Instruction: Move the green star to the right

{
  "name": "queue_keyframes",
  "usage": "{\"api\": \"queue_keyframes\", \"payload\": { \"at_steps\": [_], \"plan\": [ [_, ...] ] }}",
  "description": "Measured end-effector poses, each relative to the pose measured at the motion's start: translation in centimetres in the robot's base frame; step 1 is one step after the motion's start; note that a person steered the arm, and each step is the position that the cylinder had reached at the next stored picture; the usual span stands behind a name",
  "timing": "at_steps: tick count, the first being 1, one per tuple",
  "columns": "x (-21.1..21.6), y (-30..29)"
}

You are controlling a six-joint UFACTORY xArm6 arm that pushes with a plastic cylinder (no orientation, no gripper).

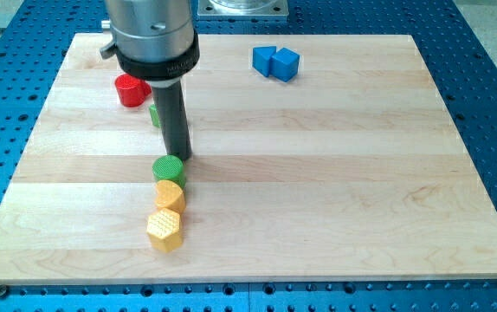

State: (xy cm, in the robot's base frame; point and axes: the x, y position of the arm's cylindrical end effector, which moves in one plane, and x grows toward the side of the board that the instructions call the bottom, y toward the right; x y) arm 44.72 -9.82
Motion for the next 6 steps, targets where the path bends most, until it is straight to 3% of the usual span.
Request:
{"api": "queue_keyframes", "payload": {
  "at_steps": [1,2,4,6],
  "plan": [
    [-1.8,-6.9],
    [-5.9,-8.5],
    [-6.8,1.1],
    [-9.2,4.3]
  ]
}}
